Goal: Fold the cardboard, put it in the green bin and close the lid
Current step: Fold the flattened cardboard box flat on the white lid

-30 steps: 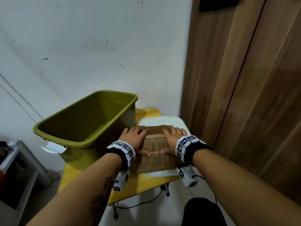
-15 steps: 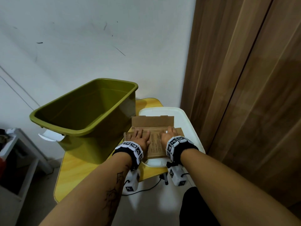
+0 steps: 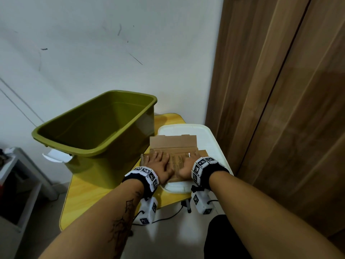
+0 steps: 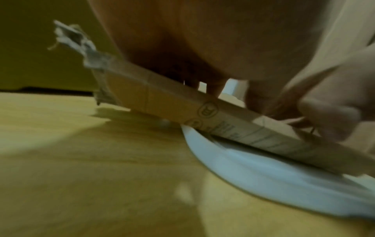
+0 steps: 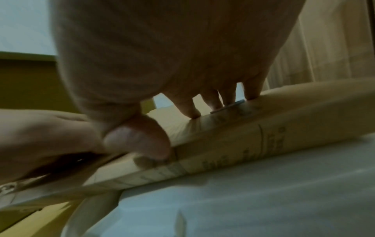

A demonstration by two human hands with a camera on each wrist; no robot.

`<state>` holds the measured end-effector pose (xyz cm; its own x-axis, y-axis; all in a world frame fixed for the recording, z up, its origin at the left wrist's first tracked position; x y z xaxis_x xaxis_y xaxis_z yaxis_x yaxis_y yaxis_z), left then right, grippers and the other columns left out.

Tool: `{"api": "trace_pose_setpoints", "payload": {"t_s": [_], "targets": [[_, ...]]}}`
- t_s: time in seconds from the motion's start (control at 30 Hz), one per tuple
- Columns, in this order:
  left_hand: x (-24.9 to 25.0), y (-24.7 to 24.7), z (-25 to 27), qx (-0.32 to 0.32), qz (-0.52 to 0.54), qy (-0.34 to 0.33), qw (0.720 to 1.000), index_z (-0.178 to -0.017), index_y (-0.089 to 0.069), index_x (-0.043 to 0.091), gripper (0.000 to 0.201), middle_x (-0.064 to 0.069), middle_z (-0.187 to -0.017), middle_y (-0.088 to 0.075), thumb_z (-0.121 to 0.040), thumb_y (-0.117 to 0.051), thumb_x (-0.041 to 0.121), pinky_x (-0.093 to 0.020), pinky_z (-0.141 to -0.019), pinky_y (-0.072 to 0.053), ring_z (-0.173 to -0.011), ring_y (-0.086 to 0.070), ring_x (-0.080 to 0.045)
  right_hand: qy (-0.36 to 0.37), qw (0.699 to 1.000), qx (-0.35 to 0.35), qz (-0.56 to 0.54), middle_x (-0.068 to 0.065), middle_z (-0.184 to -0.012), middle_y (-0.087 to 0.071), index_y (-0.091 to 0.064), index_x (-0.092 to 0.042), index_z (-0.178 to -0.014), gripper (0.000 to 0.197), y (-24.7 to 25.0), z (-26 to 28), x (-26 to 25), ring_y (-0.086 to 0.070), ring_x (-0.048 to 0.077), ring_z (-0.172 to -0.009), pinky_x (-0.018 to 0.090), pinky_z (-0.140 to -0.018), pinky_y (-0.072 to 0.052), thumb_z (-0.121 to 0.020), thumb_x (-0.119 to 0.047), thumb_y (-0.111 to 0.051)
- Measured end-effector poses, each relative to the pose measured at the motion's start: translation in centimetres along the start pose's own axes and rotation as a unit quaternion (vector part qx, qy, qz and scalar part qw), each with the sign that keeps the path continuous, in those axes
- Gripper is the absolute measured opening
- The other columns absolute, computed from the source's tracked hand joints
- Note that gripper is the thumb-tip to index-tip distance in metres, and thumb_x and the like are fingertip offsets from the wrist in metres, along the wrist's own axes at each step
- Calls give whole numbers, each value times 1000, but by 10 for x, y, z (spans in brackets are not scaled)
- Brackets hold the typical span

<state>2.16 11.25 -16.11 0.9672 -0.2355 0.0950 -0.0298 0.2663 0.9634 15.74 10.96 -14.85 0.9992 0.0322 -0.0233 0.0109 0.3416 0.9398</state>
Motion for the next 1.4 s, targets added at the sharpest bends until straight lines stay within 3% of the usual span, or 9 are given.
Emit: {"api": "trace_pose_setpoints", "payload": {"t_s": [0.13, 0.33, 0.43, 0.5, 0.57, 0.7, 0.83, 1.23, 1.4], "targets": [[9, -2, 21, -14, -53, -33, 998, -157, 4, 21, 117, -6, -166, 9, -73, -61, 70, -54, -119, 11, -153, 6, -27, 17, 998, -22, 57, 24, -156, -23, -20, -19, -150, 109, -3, 4, 3, -26, 44, -141, 56, -105, -40, -61, -51, -74], [12, 3, 24, 14, -85, -52, 995, -155, -9, 19, 116, -16, -159, -17, -68, -82, 41, -55, -118, -21, -145, -20, -38, 33, 996, 9, 83, 29, -159, -18, -14, -3, -155, 82, 29, 46, 1, -26, 42, -145, 46, -114, -30, -93, -25, -62], [8, 11, 25, 10, -73, -37, 997, -149, -24, 27, 100, -13, -144, -33, -67, -79, 40, -62, -109, -33, -134, -30, -38, 57, 996, -59, 37, 26, -133, -57, -55, -8, -114, 40, 14, 27, 9, -63, 14, -87, 12, -69, -54, -81, -21, -75], [6, 23, 29, 21, -53, -36, 998, -138, -41, 30, 83, -10, -130, -46, -64, -77, 40, -59, -101, -43, -123, -44, -37, 72, 996, -39, 31, 9, -89, -73, -62, -16, -84, 32, 11, 14, 11, -62, 14, -60, 15, -46, -50, -64, -34, -79], [12, 38, 36, 18, -41, -51, 998, -122, -56, 27, 57, -10, -115, -57, -67, -73, 32, -48, -91, -54, -107, -59, -35, 80, 997, -7, 18, -1, -65, -64, -65, -17, -79, 23, 27, 28, 5, -65, 25, -59, 17, -47, -46, -63, -32, -73], [23, 59, 45, -3, -52, -56, 997, -101, -67, 23, 29, -8, -96, -70, -72, -65, 25, -40, -76, -60, -87, -68, -32, 96, 994, 50, 10, 4, -73, -65, -65, -16, -82, 22, 60, 58, -10, -63, 28, -64, 26, -56, -47, -67, -27, -53], [18, 74, 44, 6, -48, -20, 999, -95, -67, 28, 33, -3, -87, -72, -66, -64, 44, -37, -69, -61, -71, -67, -28, 100, 992, 75, 28, 6, -77, -67, -67, -16, -79, 23, 74, 61, -16, -64, 29, -65, 27, -57, -49, -67, -29, -52], [15, 89, 15, -53, -5, -2, 999, -78, -67, 17, 33, -6, -71, -68, -62, -67, 46, -29, -59, -56, -63, -64, -29, 128, 984, 109, 65, -1, -73, -62, -61, -23, -81, 23, 74, 26, -12, -62, 22, -60, 25, -48, -46, -61, -29, -71], [32, 105, -12, -139, 200, 56, 968, -121, -66, 7, 43, -8, -106, -61, -88, -66, 35, -28, -66, -46, -83, -62, -27, 145, 982, 102, 67, 0, -90, -67, -66, -23, -94, 28, 65, 13, -12, -66, 22, -80, 30, -66, -51, -69, -32, -75]]}}
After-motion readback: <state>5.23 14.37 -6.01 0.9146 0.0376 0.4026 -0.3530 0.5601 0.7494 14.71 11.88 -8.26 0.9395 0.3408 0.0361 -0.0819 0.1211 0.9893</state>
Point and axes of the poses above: each hand's wrist, its own z-axis away from the middle knuckle, its own y-axis out of the back of the hand, x = y × z, the point moved 8 cm from there along -z, towards the middle knuckle
